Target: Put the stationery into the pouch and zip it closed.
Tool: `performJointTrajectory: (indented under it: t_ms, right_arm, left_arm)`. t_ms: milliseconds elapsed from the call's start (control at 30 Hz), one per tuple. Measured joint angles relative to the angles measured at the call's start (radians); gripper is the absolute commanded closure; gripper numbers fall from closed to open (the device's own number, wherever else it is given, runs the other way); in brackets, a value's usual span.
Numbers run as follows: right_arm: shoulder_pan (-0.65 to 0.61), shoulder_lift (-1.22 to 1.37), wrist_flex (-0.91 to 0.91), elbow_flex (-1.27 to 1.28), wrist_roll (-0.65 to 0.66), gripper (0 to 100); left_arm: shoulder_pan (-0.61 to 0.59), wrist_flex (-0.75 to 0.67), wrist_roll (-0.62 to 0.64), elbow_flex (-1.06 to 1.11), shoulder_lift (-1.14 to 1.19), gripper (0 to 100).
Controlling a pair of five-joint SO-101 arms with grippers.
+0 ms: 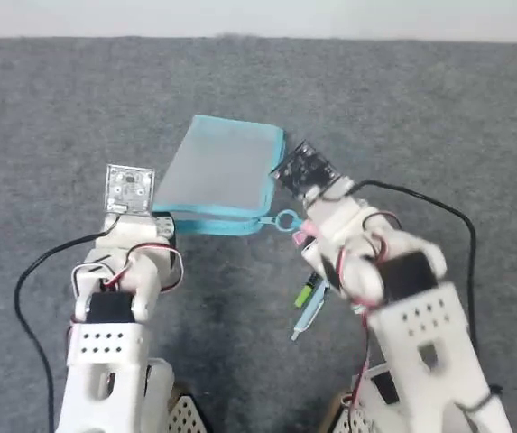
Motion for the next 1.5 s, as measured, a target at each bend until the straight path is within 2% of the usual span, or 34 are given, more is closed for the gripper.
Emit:
performJointTrajectory:
  t_ms: [267, 500, 667, 933, 1167, 1500]
  right_arm:
    - [0.038, 0.232, -0.002, -0.083, -0.057, 98.8]
    - [0.060, 0.278, 0.086, -0.083, -0.138, 74.2]
    - [0.101, 0.278, 0.164, -0.084, -0.138, 75.7]
    - [0.310, 0.362, 0.144, -0.086, -0.075, 79.8]
    - [0.367, 0.632, 0.104, -0.087, -0.031, 80.1]
    - [0.350, 0.657, -0.100, 0.071, -0.023, 80.1]
  left_arm:
    - [-0.029, 0.014, 0.052, 0.000, 0.000, 99]
    - [-0.048, 0.014, 0.057, 0.000, 0.000, 99]
    - [-0.072, 0.014, 0.057, 0.000, 0.000, 99]
    - [-0.072, 0.014, 0.057, 0.000, 0.000, 99]
    - [-0.072, 0.014, 0.057, 0.000, 0.000, 99]
    - [-0.072, 0.014, 0.057, 0.000, 0.000, 99]
